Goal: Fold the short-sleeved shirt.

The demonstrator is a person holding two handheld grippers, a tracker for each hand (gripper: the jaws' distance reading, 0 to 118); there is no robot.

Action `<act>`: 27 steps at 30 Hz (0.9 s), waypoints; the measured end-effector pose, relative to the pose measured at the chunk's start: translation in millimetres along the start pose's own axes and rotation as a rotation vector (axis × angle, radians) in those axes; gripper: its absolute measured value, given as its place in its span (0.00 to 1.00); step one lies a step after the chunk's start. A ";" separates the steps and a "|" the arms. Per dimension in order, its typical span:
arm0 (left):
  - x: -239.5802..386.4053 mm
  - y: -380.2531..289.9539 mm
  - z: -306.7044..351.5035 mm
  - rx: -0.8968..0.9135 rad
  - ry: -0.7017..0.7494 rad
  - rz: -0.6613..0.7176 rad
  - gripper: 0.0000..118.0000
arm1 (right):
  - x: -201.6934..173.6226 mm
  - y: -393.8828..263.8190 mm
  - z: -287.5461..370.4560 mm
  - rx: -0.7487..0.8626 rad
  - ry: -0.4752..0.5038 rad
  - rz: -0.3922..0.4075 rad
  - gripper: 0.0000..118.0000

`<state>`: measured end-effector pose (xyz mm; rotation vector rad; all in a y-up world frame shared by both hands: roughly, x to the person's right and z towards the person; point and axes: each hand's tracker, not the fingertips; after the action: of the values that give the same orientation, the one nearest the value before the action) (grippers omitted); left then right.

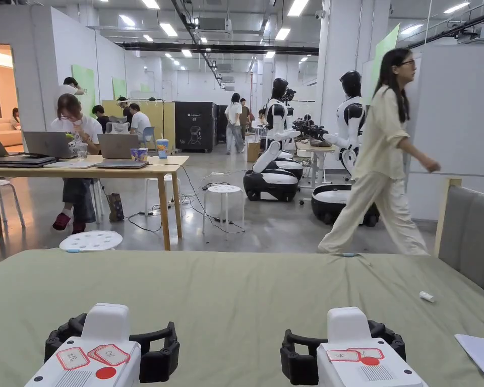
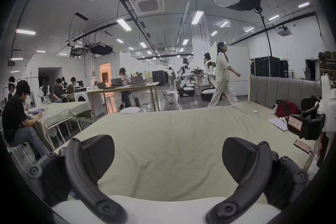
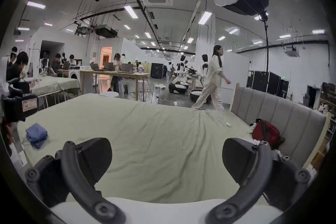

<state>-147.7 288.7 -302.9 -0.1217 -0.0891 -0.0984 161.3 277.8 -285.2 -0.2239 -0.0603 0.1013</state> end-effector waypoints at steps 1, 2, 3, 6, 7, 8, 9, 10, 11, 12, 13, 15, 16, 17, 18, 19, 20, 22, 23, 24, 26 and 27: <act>0.5 -0.6 -0.2 -0.003 -0.002 0.003 1.00 | 0.2 0.1 -0.6 -0.004 -0.006 -0.013 1.00; 2.2 -0.9 -0.4 -0.005 -0.001 0.005 1.00 | 0.4 -0.1 -0.5 0.000 -0.018 -0.028 1.00; 2.4 -1.5 -0.5 -0.006 -0.001 0.007 1.00 | 0.2 -2.9 -1.9 0.023 -0.039 -0.051 1.00; 0.4 -6.1 -3.0 -0.013 -0.002 0.012 1.00 | 0.7 -1.6 -1.7 0.022 -0.052 -0.051 1.00; 0.1 -6.9 -3.6 -0.016 -0.003 0.013 1.00 | -1.0 -0.6 -0.4 0.017 -0.063 -0.052 1.00; 0.1 -7.3 -3.9 -0.018 -0.005 0.013 1.00 | -2.7 0.1 -0.3 0.012 -0.084 -0.051 1.00; 0.5 -7.5 -4.2 -0.021 -0.007 0.011 1.00 | -4.9 0.9 0.0 0.004 -0.116 -0.051 1.00; 1.1 -7.2 -4.1 -0.022 -0.007 0.010 1.00 | -7.2 1.5 0.1 -0.002 -0.139 -0.054 1.00; 1.6 -7.2 -4.4 -0.023 -0.006 0.009 1.00 | -10.8 2.0 0.4 -0.007 -0.149 -0.057 1.00; 1.9 -7.1 -4.7 -0.024 -0.006 0.008 1.00 | -11.9 2.9 0.0 -0.016 -0.151 -0.060 1.00; 2.2 -7.1 -5.1 -0.024 -0.007 0.009 1.00 | -12.9 3.3 0.2 -0.020 -0.151 -0.062 1.00; 5.7 -5.2 -3.3 -0.025 -0.009 0.011 1.00 | -13.7 2.7 2.4 -0.021 -0.135 -0.062 1.00; 6.2 -5.1 -3.0 -0.023 -0.010 0.010 1.00 | -13.7 3.2 3.3 -0.021 -0.116 -0.061 1.00; 6.6 -4.9 -2.9 -0.023 -0.011 0.008 1.00 | -13.7 3.8 4.0 -0.021 -0.103 -0.068 1.00; 5.6 -5.7 -4.9 -0.025 -0.012 0.006 1.00 | -13.5 5.1 4.5 -0.028 -0.089 -0.077 1.00; 5.4 -5.9 -5.6 -0.027 -0.012 0.004 1.00 | -12.8 5.3 5.2 -0.032 -0.077 -0.084 1.00; 5.4 -6.1 -5.9 -0.028 -0.011 0.004 1.00 | -12.7 5.6 5.5 -0.031 -0.070 -0.084 1.00; 5.9 -5.2 -4.3 -0.027 -0.009 0.004 1.00 | -12.9 6.0 5.9 -0.027 -0.064 -0.087 1.00; 5.8 -4.9 -3.8 -0.027 -0.008 0.005 1.00 | -12.7 11.4 15.8 -0.021 -0.065 -0.090 1.00; 5.6 -4.8 -3.5 -0.026 -0.006 0.006 1.00 | -12.6 12.7 17.7 -0.019 -0.067 -0.089 1.00; 4.8 -4.8 -3.6 -0.023 -0.002 0.010 1.00 | -11.9 14.1 18.7 -0.015 -0.069 -0.086 1.00; 4.7 -4.5 -3.6 -0.022 0.000 0.011 1.00 | -10.8 12.6 16.1 -0.013 -0.071 -0.088 1.00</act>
<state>-143.3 283.3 -305.5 -0.1442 -0.0875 -0.0888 148.3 292.4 -272.9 -0.2303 -0.1411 0.0214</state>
